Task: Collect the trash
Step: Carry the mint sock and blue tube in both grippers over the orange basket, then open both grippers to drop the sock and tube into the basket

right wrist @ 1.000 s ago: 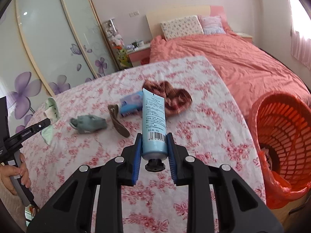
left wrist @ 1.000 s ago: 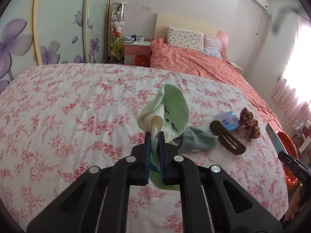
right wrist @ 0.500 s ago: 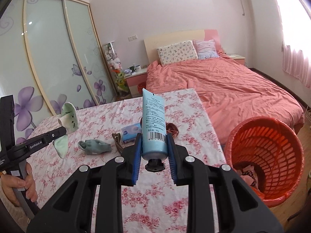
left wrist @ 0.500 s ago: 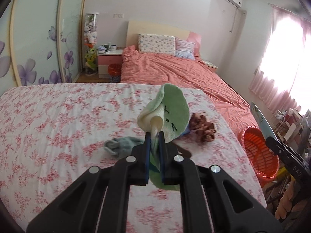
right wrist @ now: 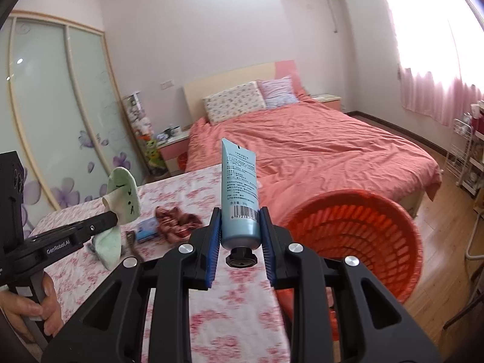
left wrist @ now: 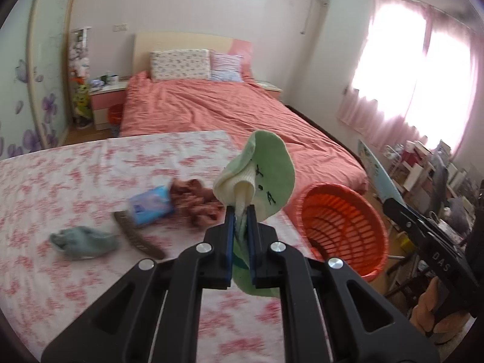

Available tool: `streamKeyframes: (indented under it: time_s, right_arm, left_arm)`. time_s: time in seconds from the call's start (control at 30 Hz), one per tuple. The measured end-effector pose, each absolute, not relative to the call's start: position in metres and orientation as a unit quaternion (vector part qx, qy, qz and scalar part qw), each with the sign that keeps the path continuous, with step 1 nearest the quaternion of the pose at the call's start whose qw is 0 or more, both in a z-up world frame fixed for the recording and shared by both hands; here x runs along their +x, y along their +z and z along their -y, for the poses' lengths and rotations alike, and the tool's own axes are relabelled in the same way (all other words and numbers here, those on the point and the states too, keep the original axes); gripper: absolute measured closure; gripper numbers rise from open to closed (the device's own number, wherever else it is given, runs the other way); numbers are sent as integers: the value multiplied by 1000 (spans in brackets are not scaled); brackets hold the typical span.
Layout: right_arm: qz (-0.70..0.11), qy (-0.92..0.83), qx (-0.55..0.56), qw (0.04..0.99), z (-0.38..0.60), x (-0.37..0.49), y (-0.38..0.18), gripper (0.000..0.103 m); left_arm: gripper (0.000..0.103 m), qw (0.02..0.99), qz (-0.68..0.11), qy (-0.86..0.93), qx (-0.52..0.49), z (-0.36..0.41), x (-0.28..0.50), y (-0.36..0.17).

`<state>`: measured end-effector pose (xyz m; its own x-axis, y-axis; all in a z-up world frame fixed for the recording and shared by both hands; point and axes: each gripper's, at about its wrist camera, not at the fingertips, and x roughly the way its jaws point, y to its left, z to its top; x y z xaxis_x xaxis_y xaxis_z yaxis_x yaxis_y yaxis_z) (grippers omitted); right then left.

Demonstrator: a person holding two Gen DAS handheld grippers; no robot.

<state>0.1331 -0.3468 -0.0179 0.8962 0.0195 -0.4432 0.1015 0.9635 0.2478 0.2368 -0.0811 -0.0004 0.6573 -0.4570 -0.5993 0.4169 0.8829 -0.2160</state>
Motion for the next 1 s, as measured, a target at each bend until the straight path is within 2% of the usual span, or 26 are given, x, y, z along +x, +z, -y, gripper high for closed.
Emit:
streamKeyframes:
  time_s: [0.3,0.5,0.6,0.63,0.67,0.73,0.77,0.8,1.0]
  right_arm:
    - [-228,-83,185,952,424,127,-38,78]
    - [-234,-103,207,944,456,135,-55,78]
    - [-235,-101,220,941,466,138,-62,77]
    - [-238,-98,226,940,470,141,-65,77]
    - [-244,-96,231,937,472,145,-69,76]
    - [-251,-97,237,933,475,148,-76,71]
    - [-255,-96,237,933,475,149,-79,57]
    - [-258,-96,236,932,475,150,-82,49]
    - [-276,-103,216,931,464,149,-89,47]
  left_arm:
    - [94,870,-347,-350,1,210,236,-11]
    - [94,848,-367,-383,13,265,243,-35]
    - [91,843,-380,-381,18,279,252,-48]
    - [84,843,-385,-376,17,282,255,-53]
    - [71,842,-389,-373,16,283,257,-57]
    - [57,846,-398,-354,15,280,263,-68]
    - [56,847,-400,-350,14,277,266,-71]
    - [55,849,-404,-341,15,272,268,-76]
    - [40,866,-404,-295,25,237,275,-83]
